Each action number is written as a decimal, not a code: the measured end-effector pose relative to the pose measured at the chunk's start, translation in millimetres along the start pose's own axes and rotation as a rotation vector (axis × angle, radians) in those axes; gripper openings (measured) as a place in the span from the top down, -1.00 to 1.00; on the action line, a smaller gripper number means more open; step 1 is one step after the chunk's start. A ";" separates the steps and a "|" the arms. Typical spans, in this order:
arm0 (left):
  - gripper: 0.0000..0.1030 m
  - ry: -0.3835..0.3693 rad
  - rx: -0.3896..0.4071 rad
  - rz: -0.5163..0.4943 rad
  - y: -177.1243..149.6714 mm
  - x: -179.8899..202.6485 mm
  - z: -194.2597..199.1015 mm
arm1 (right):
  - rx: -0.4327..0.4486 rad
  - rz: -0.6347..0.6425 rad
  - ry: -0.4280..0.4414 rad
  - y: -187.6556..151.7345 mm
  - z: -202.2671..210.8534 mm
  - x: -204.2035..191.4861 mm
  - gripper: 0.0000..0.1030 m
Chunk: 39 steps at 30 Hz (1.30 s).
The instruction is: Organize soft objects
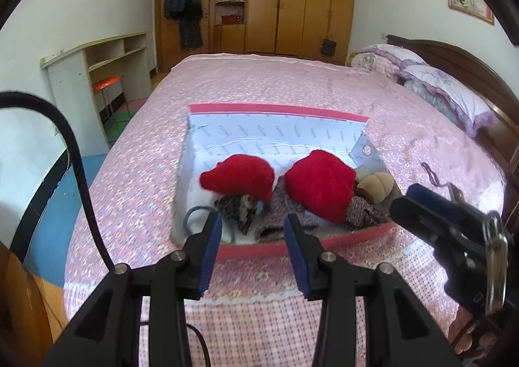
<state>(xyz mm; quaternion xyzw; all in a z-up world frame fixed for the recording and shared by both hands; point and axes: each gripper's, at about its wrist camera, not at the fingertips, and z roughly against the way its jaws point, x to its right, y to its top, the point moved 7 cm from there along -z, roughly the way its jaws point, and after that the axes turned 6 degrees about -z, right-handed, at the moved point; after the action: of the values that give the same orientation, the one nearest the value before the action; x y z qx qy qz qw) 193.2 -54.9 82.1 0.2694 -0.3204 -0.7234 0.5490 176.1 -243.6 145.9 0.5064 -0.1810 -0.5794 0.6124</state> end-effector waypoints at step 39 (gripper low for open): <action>0.12 0.043 -0.025 0.025 -68.8 11.2 37.6 | -0.005 0.025 -0.191 -69.4 42.2 -3.5 -0.13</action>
<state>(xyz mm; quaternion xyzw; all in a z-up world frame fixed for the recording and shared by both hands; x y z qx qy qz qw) 119.7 -46.2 53.8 0.2739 -0.3028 -0.7144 0.5683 104.6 -245.0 107.3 0.4451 -0.2434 -0.6176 0.6009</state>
